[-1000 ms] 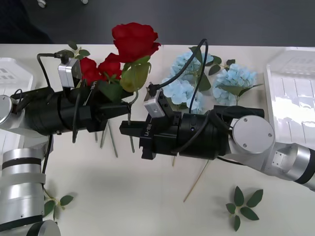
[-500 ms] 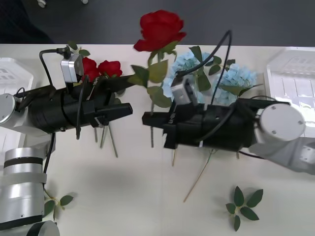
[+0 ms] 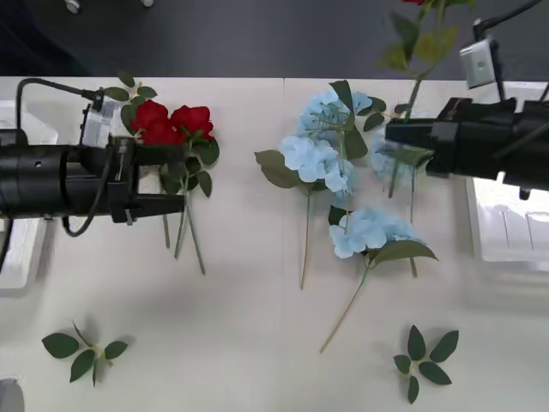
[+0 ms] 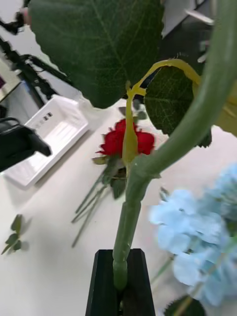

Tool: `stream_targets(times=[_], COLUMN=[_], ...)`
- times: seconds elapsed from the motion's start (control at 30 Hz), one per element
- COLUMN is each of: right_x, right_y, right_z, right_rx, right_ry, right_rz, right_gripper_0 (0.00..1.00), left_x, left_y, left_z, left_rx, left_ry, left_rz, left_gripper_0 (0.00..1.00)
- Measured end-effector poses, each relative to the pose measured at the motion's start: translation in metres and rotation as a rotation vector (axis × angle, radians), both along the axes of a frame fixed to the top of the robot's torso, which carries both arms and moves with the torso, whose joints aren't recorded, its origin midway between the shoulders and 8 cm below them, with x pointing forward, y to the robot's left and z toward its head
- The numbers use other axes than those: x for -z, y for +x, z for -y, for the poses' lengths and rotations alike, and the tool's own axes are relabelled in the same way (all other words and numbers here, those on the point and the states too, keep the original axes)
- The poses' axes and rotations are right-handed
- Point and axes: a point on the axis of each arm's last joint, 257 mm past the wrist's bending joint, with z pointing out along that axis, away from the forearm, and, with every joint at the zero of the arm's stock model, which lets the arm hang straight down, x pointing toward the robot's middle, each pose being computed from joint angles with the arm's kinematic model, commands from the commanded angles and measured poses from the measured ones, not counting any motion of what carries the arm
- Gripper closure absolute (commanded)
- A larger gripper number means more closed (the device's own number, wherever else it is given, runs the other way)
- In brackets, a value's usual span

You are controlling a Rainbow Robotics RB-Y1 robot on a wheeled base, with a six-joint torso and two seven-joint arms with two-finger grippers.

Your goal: Put the red flowers into the right box and the blue flowers into the left box

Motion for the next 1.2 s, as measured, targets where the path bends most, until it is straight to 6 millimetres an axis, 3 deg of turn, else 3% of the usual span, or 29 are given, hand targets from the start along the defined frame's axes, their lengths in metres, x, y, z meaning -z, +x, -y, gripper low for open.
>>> stream_targets(times=[0.1, 0.2, 0.27, 0.47, 0.6, 0.73, 0.97, 1.07, 1.2], right_x=[-0.004, -0.003, -0.003, -0.006, -0.006, 0.007, 0.047, 0.064, 0.070], right_y=[0.019, 0.036, 0.046, 0.076, 0.097, 0.101, 0.070, 0.056, 0.058], right_z=[0.032, 0.064, 0.084, 0.151, 0.214, 0.271, 0.314, 0.318, 0.324], right_rx=[0.070, 0.137, 0.179, 0.330, 0.468, 0.535, 0.508, 0.463, 0.475], right_ry=[-0.036, -0.073, -0.091, -0.130, -0.155, -0.218, -0.289, -0.315, -0.303], right_rz=[0.011, 0.019, 0.022, 0.024, 0.009, -0.031, -0.227, -0.323, -0.422], right_gripper_0=[1.00, 1.00, 1.00, 1.00, 1.00, 1.00, 1.00, 1.00, 1.00], left_x=[0.007, 0.016, 0.026, 0.059, 0.070, 0.082, 0.092, 0.090, 0.088], left_y=[0.013, 0.023, 0.032, 0.046, 0.052, 0.056, 0.069, 0.077, 0.087], left_z=[-0.031, -0.059, -0.076, -0.120, -0.142, -0.161, -0.171, -0.173, -0.170], left_rx=[-0.117, -0.273, -0.385, -0.616, -0.790, -0.877, -1.076, -1.121, -1.195], left_ry=[0.095, 0.117, 0.128, 0.310, 0.283, 0.371, 0.366, 0.406, 0.382], left_rz=[0.009, -0.129, -0.214, -0.259, -0.439, -0.436, -0.571, -0.549, -0.592], left_gripper_0=[0.00, 0.00, 0.00, 0.00, 0.00, 0.00, 0.00, 0.00, 0.00])
